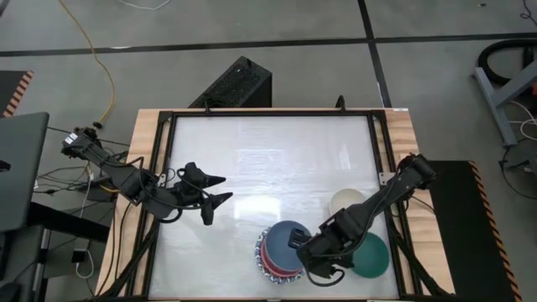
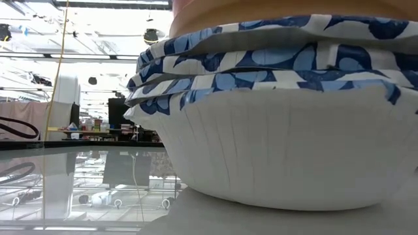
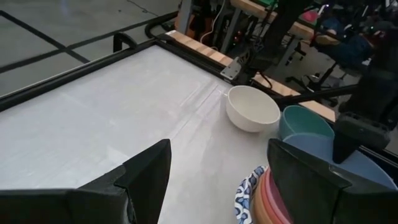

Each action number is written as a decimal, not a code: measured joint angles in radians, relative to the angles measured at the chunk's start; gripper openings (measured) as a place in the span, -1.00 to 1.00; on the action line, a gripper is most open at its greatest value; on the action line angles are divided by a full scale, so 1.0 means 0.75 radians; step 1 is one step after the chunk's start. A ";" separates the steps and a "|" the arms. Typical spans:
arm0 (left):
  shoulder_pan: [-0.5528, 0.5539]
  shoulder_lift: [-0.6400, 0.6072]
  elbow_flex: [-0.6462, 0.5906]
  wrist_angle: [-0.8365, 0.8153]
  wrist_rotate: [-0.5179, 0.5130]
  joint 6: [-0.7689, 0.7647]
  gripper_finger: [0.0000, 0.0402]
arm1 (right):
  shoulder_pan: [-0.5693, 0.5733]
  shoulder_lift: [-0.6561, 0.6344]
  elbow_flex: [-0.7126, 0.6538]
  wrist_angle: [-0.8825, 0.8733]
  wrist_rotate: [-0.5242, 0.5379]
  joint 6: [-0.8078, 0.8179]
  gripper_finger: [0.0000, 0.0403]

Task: Nest bowls inside each other by size order
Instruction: Stack the blue bowl on top of the pink bowl, then stack the white bowl on top of the blue bowl

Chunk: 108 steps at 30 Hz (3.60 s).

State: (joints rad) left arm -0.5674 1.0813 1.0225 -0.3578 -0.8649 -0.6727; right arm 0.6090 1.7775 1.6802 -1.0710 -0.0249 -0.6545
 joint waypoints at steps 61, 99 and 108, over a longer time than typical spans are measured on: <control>0.000 -0.001 0.000 0.116 -0.016 -0.091 0.27 | 0.287 -1.308 -0.985 0.633 0.609 1.578 -0.40; 0.000 -0.001 0.000 0.103 -0.047 -0.037 0.27 | 0.125 -0.567 -1.172 1.520 0.519 1.361 -0.40; 0.000 -0.001 0.000 0.104 -0.041 -0.071 0.27 | 0.114 -0.850 -1.087 1.053 0.598 1.513 -0.40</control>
State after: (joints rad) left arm -0.5674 1.0809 1.0225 -0.2795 -0.8956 -0.7257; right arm 0.6942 1.1397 0.8647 -0.2815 0.4240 0.4801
